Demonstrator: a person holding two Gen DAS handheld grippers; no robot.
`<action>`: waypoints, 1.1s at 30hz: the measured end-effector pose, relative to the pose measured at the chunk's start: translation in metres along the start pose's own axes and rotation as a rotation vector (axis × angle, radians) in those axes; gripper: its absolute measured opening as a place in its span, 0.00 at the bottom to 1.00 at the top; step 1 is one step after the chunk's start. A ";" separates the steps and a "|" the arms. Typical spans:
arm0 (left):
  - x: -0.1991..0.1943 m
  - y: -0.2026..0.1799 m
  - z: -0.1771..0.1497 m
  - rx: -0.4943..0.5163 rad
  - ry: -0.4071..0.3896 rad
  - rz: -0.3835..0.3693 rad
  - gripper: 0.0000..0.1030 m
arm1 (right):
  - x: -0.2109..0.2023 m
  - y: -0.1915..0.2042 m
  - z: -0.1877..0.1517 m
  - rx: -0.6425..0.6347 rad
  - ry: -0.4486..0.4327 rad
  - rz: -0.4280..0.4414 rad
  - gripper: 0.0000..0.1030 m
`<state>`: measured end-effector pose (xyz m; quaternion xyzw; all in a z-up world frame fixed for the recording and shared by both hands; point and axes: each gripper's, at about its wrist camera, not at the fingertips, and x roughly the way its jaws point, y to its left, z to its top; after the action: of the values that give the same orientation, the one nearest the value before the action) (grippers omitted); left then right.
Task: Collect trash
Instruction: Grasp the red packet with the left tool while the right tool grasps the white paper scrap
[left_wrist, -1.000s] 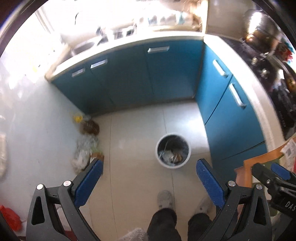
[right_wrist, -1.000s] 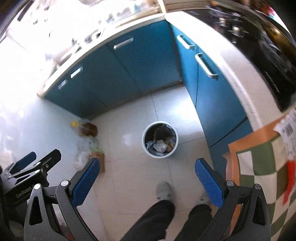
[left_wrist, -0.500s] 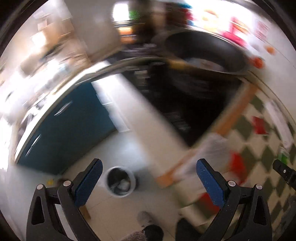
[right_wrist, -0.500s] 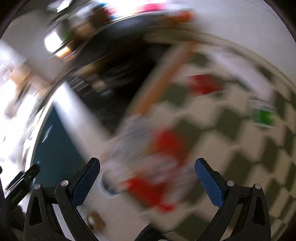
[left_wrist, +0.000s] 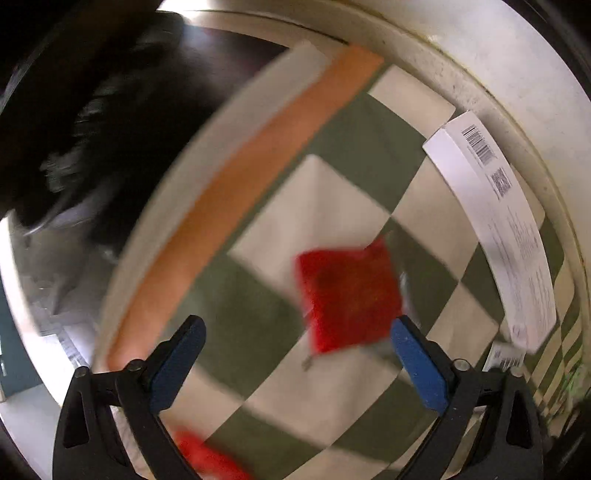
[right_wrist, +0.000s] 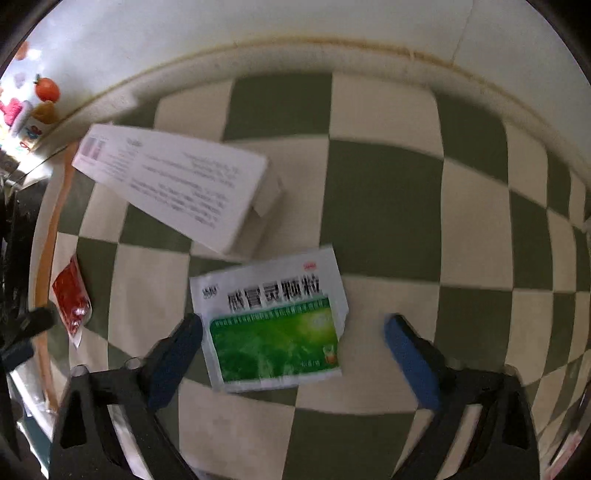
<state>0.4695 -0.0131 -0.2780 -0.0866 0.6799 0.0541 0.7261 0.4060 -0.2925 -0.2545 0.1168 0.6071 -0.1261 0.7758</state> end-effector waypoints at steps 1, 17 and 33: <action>0.005 -0.004 0.003 0.002 0.008 0.003 0.82 | -0.001 0.001 -0.001 0.004 -0.011 -0.006 0.90; -0.081 -0.006 -0.047 0.115 -0.213 0.033 0.00 | -0.061 -0.039 -0.020 0.059 -0.122 0.187 0.02; -0.054 0.046 -0.037 -0.082 -0.066 -0.393 0.51 | -0.098 -0.015 -0.063 0.057 -0.185 0.214 0.02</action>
<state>0.4205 0.0265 -0.2289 -0.2454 0.6228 -0.0583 0.7406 0.3206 -0.2806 -0.1750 0.1909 0.5132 -0.0699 0.8338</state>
